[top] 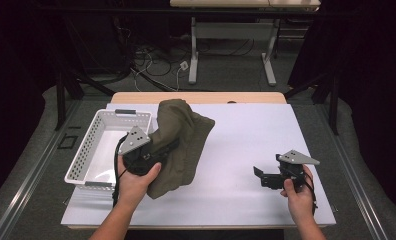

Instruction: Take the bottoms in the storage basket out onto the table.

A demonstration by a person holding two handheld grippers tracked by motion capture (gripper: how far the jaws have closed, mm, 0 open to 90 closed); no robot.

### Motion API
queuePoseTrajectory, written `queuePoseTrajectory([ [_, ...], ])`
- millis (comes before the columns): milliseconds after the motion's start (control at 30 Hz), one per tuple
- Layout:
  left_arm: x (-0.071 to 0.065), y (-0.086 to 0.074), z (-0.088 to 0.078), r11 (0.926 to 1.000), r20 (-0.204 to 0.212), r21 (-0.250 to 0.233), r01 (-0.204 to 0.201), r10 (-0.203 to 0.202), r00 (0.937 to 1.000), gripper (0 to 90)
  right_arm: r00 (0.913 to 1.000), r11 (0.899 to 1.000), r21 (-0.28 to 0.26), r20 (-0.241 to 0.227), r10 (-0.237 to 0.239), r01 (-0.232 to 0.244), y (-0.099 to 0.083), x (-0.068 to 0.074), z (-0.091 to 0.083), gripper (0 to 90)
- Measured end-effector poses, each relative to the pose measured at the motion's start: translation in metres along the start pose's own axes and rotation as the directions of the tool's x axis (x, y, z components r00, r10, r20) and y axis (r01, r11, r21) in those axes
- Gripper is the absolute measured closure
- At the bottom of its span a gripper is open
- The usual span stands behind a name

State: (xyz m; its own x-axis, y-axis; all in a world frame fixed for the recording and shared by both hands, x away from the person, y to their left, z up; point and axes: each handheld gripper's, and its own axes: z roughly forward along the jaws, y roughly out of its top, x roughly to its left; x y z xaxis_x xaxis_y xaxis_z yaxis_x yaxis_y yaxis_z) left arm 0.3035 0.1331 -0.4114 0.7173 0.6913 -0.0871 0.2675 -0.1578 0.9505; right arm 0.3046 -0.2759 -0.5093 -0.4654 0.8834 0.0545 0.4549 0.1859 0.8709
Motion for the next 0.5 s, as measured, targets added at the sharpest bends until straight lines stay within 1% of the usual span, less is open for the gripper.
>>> queuePoseTrajectory([
  [167,-0.007,-0.003,0.008,0.9997,0.014,0.022,-0.013,0.013,0.9998,72.4,1.0000,1.000,0.001,0.002,0.000,0.000,0.000,0.001,0.000,5.3],
  [200,-0.008,-0.004,0.009,0.9994,0.020,0.029,-0.022,0.021,0.9996,72.4,1.0000,1.000,0.001,0.001,0.000,0.000,0.000,0.001,0.000,5.3],
  [267,-0.011,-0.005,0.012,0.9994,0.026,0.032,-0.015,0.014,0.9995,72.4,1.0000,1.000,-0.001,0.002,-0.005,0.005,0.000,0.000,0.000,5.3],
  [367,-0.014,-0.008,0.016,0.9989,0.035,0.043,-0.017,0.015,0.9993,72.4,1.0000,1.000,-0.001,0.002,0.000,0.000,0.000,0.000,0.000,5.3],
  [400,-0.014,-0.008,0.018,0.9986,0.039,0.048,-0.024,0.022,0.9990,72.4,1.0000,1.000,0.000,0.003,-0.004,0.004,0.000,0.000,0.000,5.3],
  [500,-0.018,-0.010,0.022,0.9977,0.047,0.062,-0.028,0.025,0.9986,72.4,1.0000,1.000,0.002,0.004,0.002,-0.002,0.000,0.001,0.000,5.3],
])
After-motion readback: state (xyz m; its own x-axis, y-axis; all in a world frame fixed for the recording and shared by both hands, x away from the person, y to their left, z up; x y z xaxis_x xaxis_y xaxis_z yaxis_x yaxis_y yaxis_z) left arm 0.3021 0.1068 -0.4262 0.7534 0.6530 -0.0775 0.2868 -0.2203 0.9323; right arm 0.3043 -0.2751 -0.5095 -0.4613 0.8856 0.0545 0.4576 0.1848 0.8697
